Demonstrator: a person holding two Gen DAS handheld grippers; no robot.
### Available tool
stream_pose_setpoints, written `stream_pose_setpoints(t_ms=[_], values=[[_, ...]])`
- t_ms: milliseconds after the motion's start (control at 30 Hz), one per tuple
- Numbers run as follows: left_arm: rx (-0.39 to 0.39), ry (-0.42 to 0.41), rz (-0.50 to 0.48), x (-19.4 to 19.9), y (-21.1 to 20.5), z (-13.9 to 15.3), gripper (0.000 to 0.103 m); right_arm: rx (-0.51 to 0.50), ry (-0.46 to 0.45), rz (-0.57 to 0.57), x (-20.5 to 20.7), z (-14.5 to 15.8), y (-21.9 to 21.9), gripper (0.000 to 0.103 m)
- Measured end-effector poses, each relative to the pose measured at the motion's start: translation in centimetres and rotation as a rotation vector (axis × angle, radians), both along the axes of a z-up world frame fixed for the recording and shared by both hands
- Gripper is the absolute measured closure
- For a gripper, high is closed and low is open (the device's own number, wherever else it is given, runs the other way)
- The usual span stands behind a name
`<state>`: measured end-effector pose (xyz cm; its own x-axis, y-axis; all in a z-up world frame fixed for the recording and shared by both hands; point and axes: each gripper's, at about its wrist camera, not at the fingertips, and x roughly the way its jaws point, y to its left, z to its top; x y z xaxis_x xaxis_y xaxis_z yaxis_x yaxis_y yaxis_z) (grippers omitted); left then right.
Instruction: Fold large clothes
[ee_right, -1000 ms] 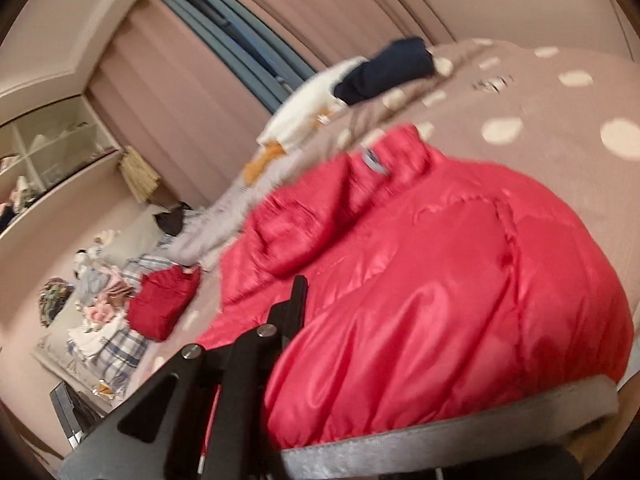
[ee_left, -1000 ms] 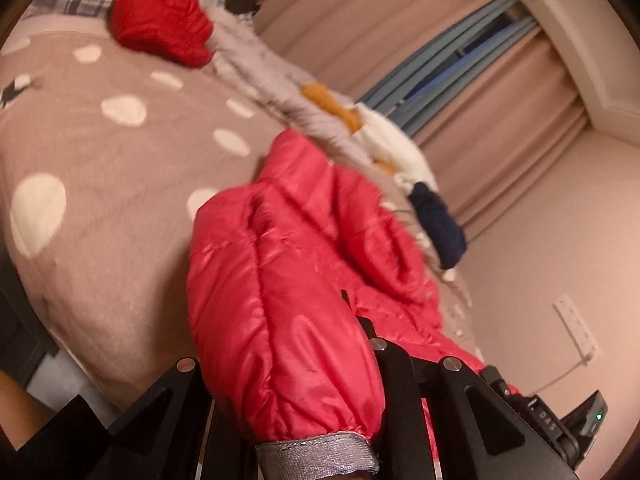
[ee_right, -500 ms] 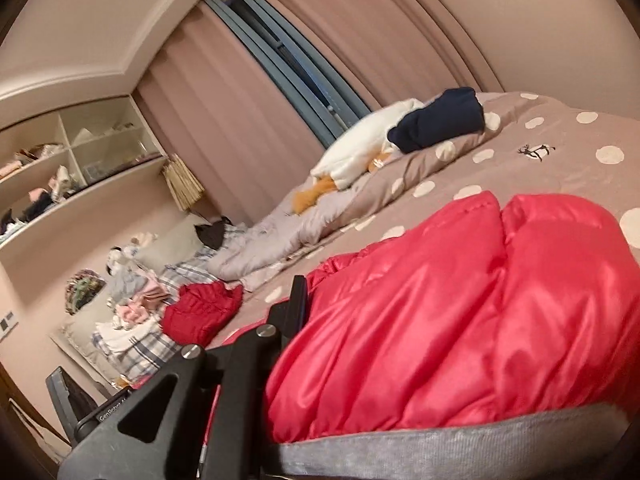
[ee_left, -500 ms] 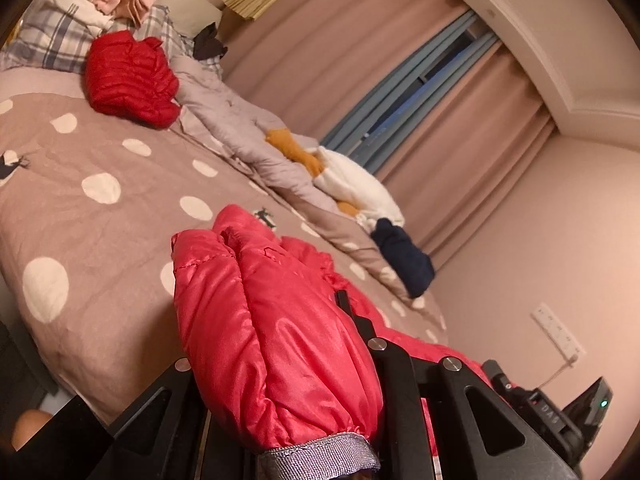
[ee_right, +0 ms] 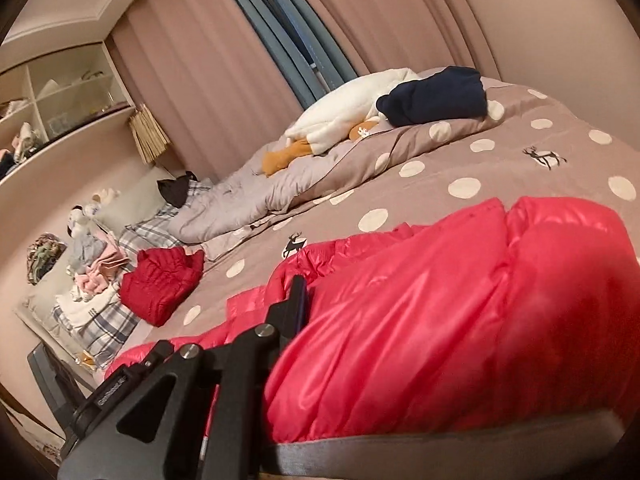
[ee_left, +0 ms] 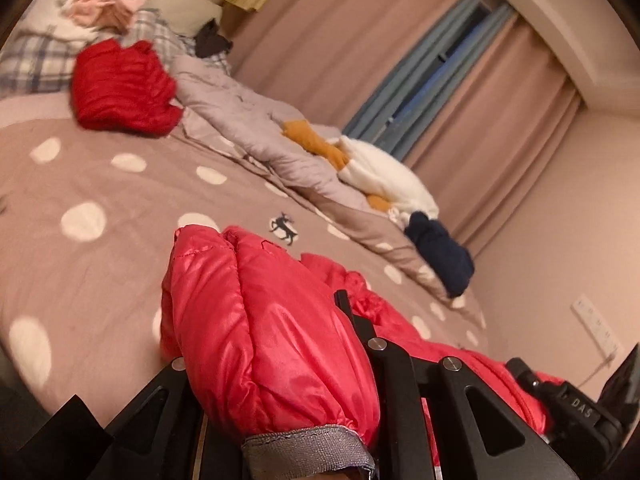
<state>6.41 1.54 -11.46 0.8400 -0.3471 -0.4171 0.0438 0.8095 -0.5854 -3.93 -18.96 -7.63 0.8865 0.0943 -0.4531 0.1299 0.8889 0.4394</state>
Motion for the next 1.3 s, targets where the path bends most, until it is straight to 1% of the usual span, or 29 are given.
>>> stream_pose_setpoints(t_ms=[133, 167, 233, 300, 367, 467, 533, 633, 800, 900, 967, 1133, 1300], values=[[0.079, 0.015, -0.031, 3.6, -1.3, 0.7, 0.088, -0.038, 0.033, -0.02, 2.7, 0.1, -0.3, 0.086], [0.094, 0.026, -0.042, 4.4, -1.6, 0.6, 0.088, -0.043, 0.055, -0.026, 3.6, -0.1, -0.5, 0.086], [0.109, 0.056, -0.062, 6.3, -2.2, 0.0, 0.088, -0.06, 0.107, -0.017, 5.3, -0.4, -0.8, 0.086], [0.114, 0.073, -0.072, 7.2, -2.4, -1.0, 0.088, -0.038, 0.142, -0.016, 6.8, -1.0, -1.5, 0.086], [0.116, 0.075, -0.071, 7.5, -2.5, -2.1, 0.088, -0.02, 0.18, -0.011, 8.3, -1.8, -2.1, 0.086], [0.119, 0.089, -0.074, 8.0, -2.5, -3.0, 0.088, -0.019, 0.204, -0.014, 9.7, -2.6, -2.4, 0.086], [0.094, 0.088, -0.069, 8.1, -2.3, -3.5, 0.088, -0.023, 0.206, -0.019, 9.9, -3.3, -2.3, 0.086], [0.069, 0.116, -0.065, 8.3, -2.1, -3.9, 0.088, -0.038, 0.21, -0.026, 10.1, -3.8, -2.0, 0.086], [0.076, 0.087, -0.059, 7.8, -2.3, -3.9, 0.088, -0.036, 0.205, -0.02, 10.0, -4.3, -2.1, 0.086], [0.091, 0.087, -0.053, 7.8, -2.6, -4.0, 0.088, -0.034, 0.218, -0.024, 10.1, -4.6, -2.2, 0.086], [0.103, 0.084, -0.051, 7.9, -2.8, -3.9, 0.088, -0.049, 0.228, -0.022, 10.3, -4.8, -2.2, 0.086], [0.074, 0.103, -0.044, 8.5, -2.4, -4.2, 0.088, -0.106, 0.255, 0.0, 11.7, -4.3, -1.8, 0.086], [0.073, 0.12, -0.038, 9.0, -2.3, -4.4, 0.088, -0.089, 0.292, 0.005, 13.3, -4.9, -2.3, 0.086]])
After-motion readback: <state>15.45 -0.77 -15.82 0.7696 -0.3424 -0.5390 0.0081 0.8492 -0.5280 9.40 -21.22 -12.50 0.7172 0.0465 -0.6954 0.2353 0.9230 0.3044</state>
